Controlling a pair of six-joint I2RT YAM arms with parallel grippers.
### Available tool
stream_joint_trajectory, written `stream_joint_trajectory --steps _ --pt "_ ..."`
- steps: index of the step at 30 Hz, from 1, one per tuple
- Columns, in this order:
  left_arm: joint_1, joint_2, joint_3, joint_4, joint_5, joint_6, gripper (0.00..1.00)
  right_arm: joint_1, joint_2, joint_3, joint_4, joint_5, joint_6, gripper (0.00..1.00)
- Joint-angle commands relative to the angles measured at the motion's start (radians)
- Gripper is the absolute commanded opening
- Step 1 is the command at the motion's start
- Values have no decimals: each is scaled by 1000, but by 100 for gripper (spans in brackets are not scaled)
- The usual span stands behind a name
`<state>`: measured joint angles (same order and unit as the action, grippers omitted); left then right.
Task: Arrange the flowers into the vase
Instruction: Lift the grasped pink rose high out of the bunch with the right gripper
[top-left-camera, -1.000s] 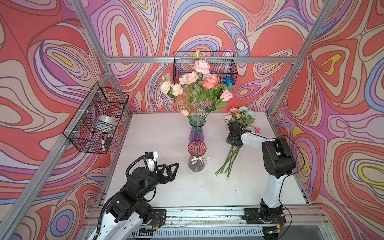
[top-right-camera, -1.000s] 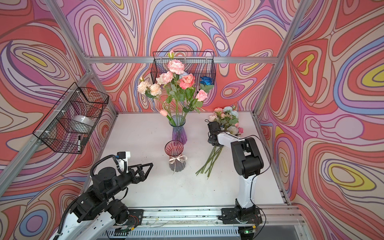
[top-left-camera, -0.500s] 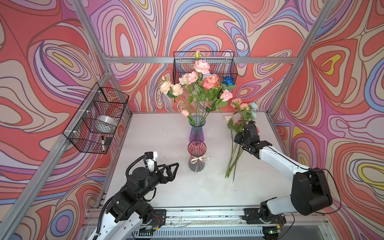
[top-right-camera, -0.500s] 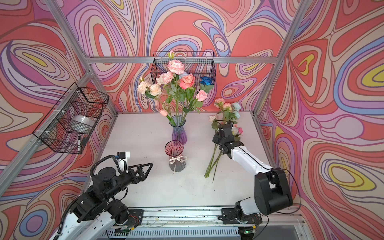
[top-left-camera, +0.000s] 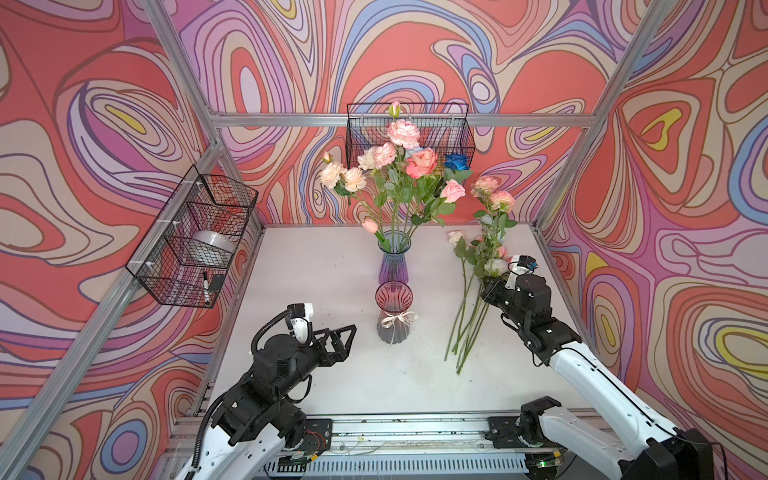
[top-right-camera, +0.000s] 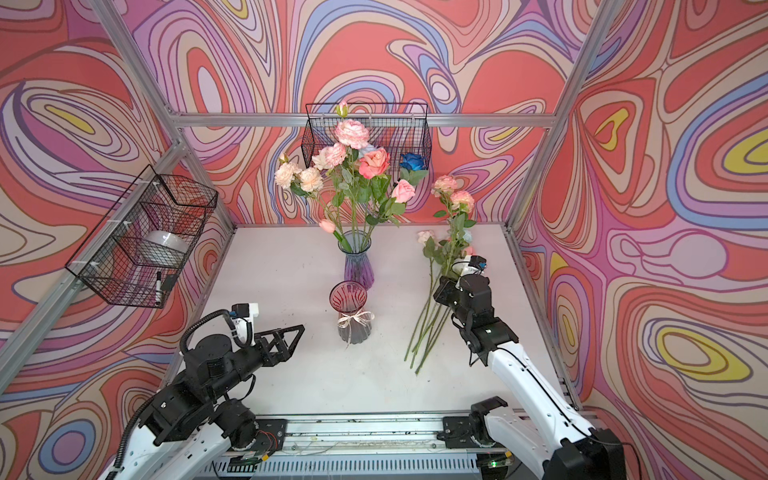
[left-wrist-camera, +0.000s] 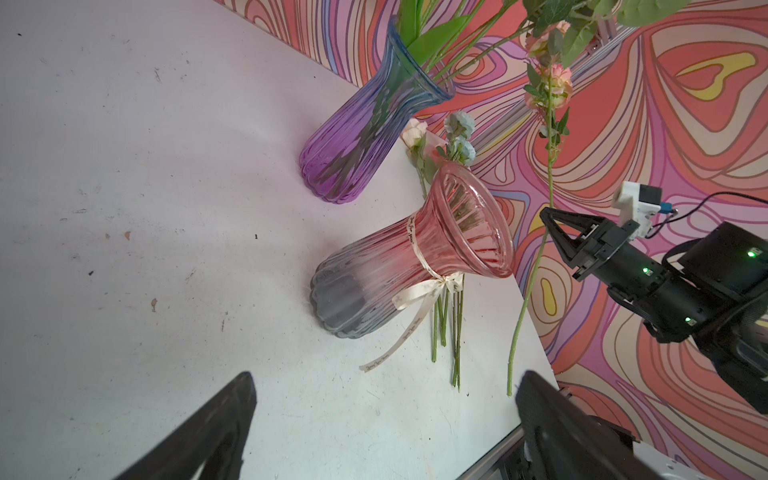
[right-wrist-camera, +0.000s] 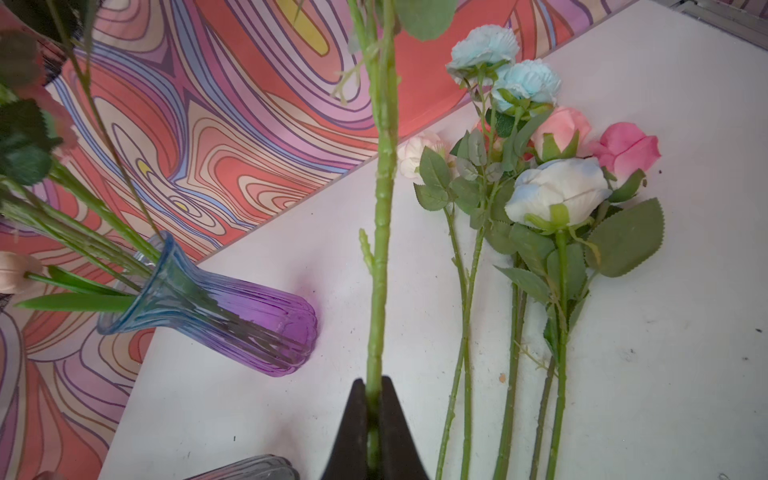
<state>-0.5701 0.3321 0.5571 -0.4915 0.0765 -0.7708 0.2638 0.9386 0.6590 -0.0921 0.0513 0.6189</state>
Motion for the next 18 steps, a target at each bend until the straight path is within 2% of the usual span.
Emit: stream_joint_trajectory --steps 1,8,13,18 --pt "-5 -8 31 -37 -25 -16 100 1 -78 -12 -16 -5 21 0" --pt "-5 -2 51 -43 -38 -15 100 0 -254 5 -61 18 40 0" --pt "-5 11 83 -54 -37 7 100 1 -330 61 11 -114 -34 0" --pt "-5 16 109 -59 -38 33 100 0 -286 189 81 -267 -81 0"
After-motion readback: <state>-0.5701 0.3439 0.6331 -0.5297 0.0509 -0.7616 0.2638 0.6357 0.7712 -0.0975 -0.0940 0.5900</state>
